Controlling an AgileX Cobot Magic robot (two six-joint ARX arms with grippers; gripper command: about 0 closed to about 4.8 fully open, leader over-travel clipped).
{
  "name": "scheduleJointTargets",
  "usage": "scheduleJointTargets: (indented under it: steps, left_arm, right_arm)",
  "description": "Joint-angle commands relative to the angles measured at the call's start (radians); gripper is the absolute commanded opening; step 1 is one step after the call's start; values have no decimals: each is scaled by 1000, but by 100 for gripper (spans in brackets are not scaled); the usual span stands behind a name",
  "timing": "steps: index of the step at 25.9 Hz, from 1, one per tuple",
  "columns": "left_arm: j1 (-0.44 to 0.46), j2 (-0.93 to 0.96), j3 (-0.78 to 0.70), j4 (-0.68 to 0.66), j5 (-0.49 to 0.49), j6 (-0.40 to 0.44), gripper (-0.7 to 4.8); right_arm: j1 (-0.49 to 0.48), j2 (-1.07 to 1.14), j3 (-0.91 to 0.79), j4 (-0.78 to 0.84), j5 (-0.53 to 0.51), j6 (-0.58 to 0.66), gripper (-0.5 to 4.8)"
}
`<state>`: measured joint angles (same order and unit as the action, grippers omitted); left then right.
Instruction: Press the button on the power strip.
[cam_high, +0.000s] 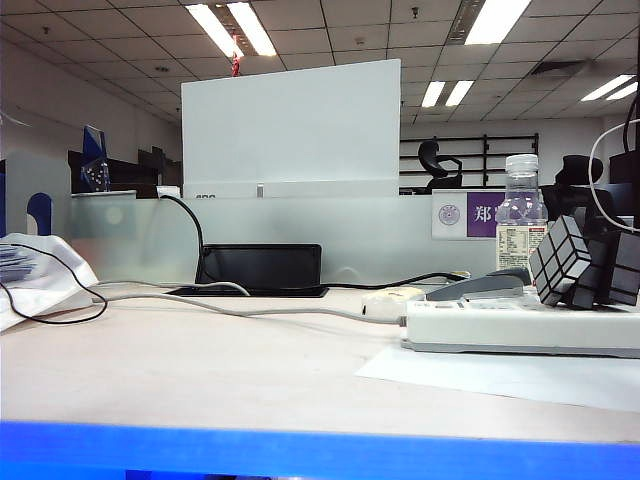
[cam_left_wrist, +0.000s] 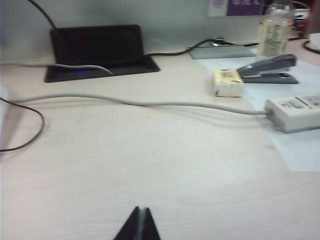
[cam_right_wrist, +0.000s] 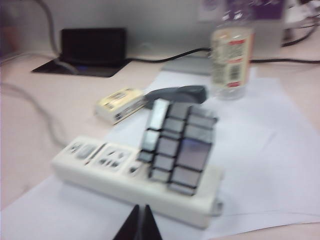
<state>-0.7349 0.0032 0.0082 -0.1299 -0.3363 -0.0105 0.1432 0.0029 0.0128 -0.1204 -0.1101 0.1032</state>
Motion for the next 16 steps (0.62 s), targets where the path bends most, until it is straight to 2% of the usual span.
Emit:
scheduleJointTargets:
  steps: [1, 4, 9, 12, 16]
  left_arm:
    - [1, -1, 1, 5, -31, 35, -5]
    - [1, -1, 1, 5, -71, 66, -5]
    - [3, -1, 1, 16, -164, 68, -5]
    - [28, -1, 1, 17, -147, 79, -5]
    - [113, -1, 1, 21, -60, 79, -5]
  right_arm:
    - [1, -2, 3, 52, 63, -6, 0]
    - [1, -2, 3, 71, 91, -7, 0]
    - [1, -2, 3, 62, 90, -26, 0]
    - [1, -2, 3, 62, 90, -29, 0]
    - [1, -2, 3, 65, 90, -32, 0]
